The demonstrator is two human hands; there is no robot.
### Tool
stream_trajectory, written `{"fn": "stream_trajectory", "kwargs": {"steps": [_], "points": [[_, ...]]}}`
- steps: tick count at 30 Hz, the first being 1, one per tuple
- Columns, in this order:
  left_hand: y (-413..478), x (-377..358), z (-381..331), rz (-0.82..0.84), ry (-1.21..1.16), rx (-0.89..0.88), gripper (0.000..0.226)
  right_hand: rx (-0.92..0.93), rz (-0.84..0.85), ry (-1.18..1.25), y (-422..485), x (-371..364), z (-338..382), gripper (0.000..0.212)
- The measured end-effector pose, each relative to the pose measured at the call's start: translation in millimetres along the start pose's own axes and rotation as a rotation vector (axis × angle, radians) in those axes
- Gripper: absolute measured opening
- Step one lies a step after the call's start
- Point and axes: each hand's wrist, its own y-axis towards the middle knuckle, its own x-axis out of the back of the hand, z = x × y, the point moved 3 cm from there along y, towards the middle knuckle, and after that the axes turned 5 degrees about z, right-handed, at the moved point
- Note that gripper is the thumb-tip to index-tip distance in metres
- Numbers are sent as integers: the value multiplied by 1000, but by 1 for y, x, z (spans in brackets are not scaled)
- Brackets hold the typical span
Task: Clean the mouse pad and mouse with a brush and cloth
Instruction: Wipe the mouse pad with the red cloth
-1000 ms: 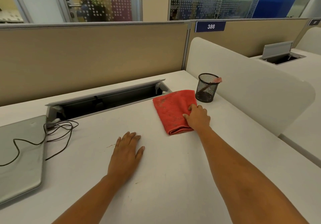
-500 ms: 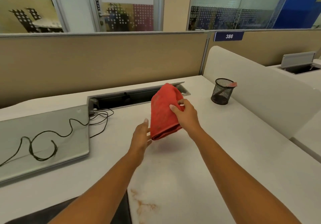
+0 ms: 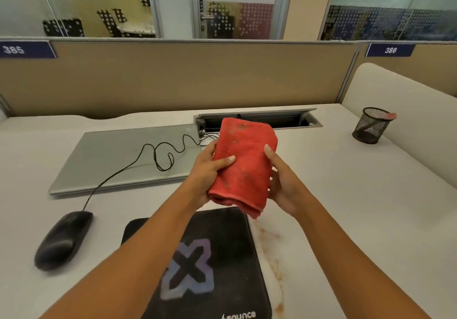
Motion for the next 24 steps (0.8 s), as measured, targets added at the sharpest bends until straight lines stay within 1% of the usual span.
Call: {"fn": "stream_trajectory", "kwargs": {"steps": [1, 2, 5, 6, 7, 8, 9, 10, 11, 12, 13, 15, 17, 18, 20, 22, 24], "points": [[-10, 3, 0, -9, 30, -20, 47, 3, 17, 26, -4, -10, -4, 63], [-19, 7, 1, -37, 109, -48, 48, 16, 27, 23, -8, -22, -8, 67], [-49, 14, 6, -155, 518, -157, 46, 100, -27, -141, -20, -62, -20, 74], [-59, 14, 10, -160, 629, -182, 47, 136, -58, -211, -23, -74, -24, 69], [-69, 15, 13, -130, 693, -186, 47, 172, -82, -267, -26, -85, -27, 57], [-79, 20, 17, -78, 705, -172, 47, 201, -97, -306, -28, -93, -30, 42], [-88, 27, 18, -24, 658, -147, 45, 212, -107, -337, -31, -98, -32, 29], [-98, 38, 18, 17, 565, -111, 42, 211, -117, -369, -33, -102, -33, 22], [-108, 53, 17, 26, 489, -84, 39, 202, -130, -399, -35, -104, -35, 20], [-117, 71, 16, -9, 474, -73, 35, 189, -143, -418, -37, -105, -37, 23], [-126, 93, 15, -80, 524, -78, 32, 169, -153, -424, -40, -107, -40, 27], [-143, 136, 18, -269, 634, -63, 31, 108, -162, -431, -44, -114, -49, 44], [-155, 169, 25, -370, 746, -8, 33, 60, -164, -475, -48, -124, -60, 59], [-158, 180, 30, -371, 826, 20, 35, 47, -161, -521, -50, -129, -66, 65], [-161, 193, 43, -295, 989, 49, 37, 28, -137, -698, -50, -140, -79, 75], [-160, 198, 53, -204, 1152, 25, 41, -13, -114, -1043, -48, -150, -98, 82], [-154, 202, 57, -168, 1283, -14, 43, -25, -117, -1343, -44, -160, -115, 89]]}}
